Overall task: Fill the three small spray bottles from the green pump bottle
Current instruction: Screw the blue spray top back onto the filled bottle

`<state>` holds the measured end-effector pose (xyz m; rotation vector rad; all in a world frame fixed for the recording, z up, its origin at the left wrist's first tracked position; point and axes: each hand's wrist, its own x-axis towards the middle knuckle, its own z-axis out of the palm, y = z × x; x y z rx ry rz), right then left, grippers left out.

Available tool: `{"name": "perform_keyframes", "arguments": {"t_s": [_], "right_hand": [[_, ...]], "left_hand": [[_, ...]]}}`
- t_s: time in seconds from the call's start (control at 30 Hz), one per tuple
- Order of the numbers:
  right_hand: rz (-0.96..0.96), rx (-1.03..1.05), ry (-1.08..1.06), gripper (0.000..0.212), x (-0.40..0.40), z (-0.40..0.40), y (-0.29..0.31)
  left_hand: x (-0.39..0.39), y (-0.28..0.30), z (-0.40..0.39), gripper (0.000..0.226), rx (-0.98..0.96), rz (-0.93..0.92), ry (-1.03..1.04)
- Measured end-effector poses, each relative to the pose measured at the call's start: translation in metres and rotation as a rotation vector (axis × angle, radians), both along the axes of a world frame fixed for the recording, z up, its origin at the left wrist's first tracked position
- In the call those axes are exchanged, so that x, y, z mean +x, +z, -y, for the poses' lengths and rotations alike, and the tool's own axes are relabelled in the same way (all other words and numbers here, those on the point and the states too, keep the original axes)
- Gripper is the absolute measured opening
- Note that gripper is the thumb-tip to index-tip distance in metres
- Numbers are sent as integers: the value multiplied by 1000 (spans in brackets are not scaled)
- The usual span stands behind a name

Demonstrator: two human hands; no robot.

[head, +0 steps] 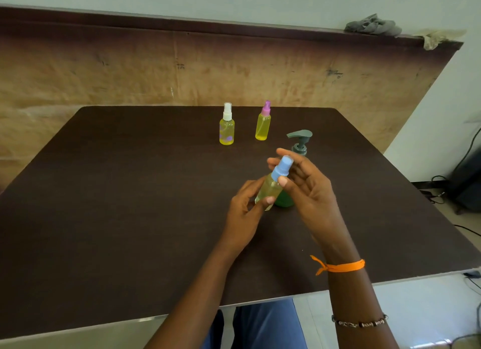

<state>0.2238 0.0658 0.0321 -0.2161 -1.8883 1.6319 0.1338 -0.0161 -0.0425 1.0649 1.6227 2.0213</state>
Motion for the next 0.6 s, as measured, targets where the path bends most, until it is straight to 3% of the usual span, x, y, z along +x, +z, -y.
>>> {"name": "perform_keyframes", "arguments": {"t_s": [0.3, 0.6], "right_hand": [[23, -56, -67, 28, -2, -6, 10], [105, -268, 95, 29, -5, -6, 12]], "left_hand": [[5, 5, 8, 38, 1, 108, -180], [-2, 7, 8, 62, 64, 457, -471]]}}
